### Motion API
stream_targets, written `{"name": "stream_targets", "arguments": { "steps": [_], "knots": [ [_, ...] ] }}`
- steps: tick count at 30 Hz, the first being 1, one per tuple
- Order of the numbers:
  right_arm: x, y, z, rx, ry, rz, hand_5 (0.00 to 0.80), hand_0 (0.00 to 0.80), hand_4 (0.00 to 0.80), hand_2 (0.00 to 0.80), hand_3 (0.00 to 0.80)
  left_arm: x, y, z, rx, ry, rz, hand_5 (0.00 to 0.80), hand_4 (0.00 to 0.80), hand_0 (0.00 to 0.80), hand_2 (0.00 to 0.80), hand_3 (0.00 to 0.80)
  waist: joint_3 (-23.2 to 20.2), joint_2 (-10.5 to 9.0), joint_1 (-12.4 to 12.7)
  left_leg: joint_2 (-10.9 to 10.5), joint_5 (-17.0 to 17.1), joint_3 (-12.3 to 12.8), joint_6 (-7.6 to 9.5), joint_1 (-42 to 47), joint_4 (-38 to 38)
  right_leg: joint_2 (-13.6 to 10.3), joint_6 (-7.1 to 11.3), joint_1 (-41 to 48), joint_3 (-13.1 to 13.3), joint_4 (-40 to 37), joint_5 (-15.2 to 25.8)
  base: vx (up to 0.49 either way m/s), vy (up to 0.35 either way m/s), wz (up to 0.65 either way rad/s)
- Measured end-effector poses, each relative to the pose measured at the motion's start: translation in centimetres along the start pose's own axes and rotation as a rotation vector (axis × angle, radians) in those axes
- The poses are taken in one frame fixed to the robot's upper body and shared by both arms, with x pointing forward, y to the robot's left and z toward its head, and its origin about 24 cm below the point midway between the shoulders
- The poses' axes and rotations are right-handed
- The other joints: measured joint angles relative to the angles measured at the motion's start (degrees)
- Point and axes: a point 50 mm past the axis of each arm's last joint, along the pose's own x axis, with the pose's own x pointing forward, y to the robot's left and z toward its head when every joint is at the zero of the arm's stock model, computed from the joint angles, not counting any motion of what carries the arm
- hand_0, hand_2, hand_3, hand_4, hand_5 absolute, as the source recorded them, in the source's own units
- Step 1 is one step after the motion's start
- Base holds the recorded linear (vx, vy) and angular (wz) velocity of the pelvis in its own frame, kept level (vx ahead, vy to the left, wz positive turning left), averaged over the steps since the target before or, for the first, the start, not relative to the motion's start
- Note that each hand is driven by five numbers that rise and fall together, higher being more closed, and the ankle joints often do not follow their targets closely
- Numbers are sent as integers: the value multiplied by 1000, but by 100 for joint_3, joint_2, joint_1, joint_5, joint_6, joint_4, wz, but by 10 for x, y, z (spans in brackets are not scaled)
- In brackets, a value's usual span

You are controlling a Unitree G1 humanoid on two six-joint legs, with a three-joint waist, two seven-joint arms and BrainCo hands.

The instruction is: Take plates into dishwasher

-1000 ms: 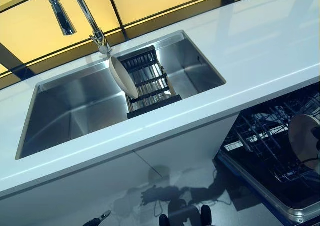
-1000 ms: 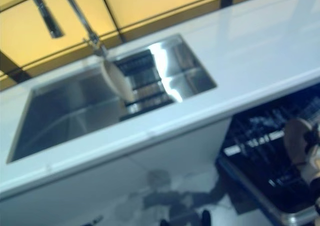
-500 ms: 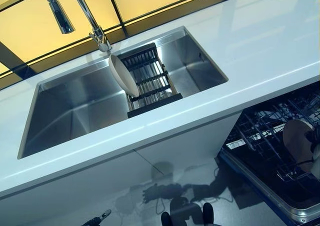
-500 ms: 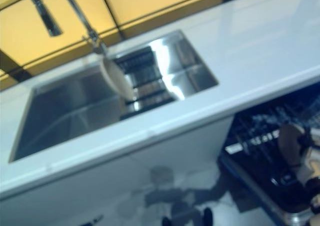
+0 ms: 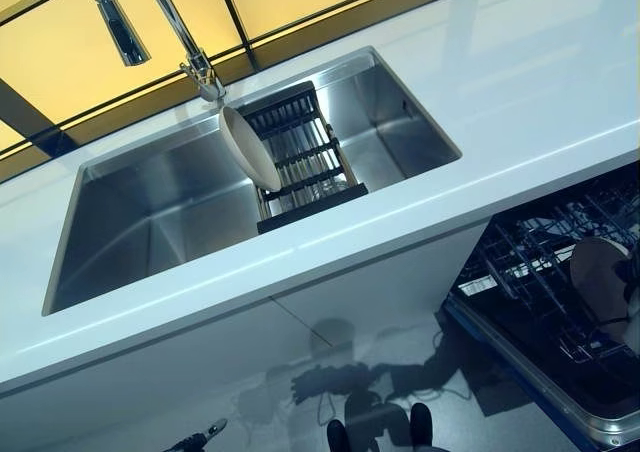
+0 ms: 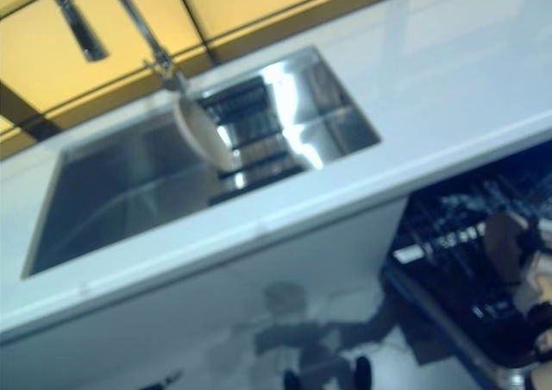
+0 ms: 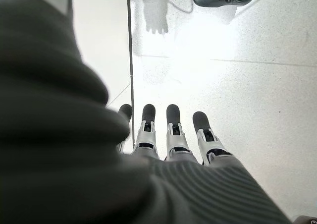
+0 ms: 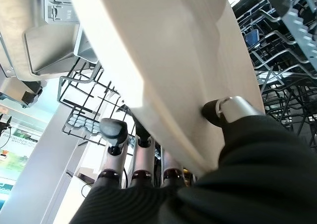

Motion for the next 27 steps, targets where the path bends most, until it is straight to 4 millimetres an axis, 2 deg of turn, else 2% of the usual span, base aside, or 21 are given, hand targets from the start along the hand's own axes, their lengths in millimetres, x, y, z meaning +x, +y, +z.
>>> {"name": "stream_targets", "arguments": {
  "steps": [4, 15, 16, 17, 27],
  "knots": [
    [0, 2, -2, -13, 10, 11, 800, 800, 800, 800, 800, 0, -1, 2, 1, -5, -3, 0, 0, 0, 0, 0, 3, 10, 107, 0, 6, -8, -2, 1, 1, -1, -1, 2, -6, 0, 0, 0, 0, 0],
    [0, 3, -3, -23, 15, 12, 794, 794, 794, 794, 794, 0, -1, 2, 1, -5, -5, 0, 0, 0, 0, 0, 4, 9, 112, -4, 26, -62, 1, 1, 1, -10, -1, 27, -73, 0, 1, 0, 4, 2],
    [0, 3, -3, -23, 15, 9, 496, 496, 496, 496, 496, 0, -1, 2, 1, -5, -5, 0, 0, 0, 0, 0, 4, 9, 110, -5, 26, -62, 1, 1, 1, -9, -1, 27, -72, 1, 1, 0, 0, 0],
    [0, 3, -3, -23, 16, 5, 0, 0, 0, 0, 0, 0, -1, 2, 1, -5, -6, 0, 0, 0, 0, 0, 4, 8, 109, -5, 26, -62, 1, 2, 1, -8, -1, 28, -71, 1, 2, 0, 0, 0],
    [-5, -5, 13, 48, -31, -14, 0, 0, 0, 0, 0, 0, -2, 3, 1, -8, -8, 0, 0, 0, 0, 0, 69, -110, 86, -8, 25, -57, 1, 83, 1, 20, 3, 104, -36, 9, 8, 10, 26, 0]
  ]
}}
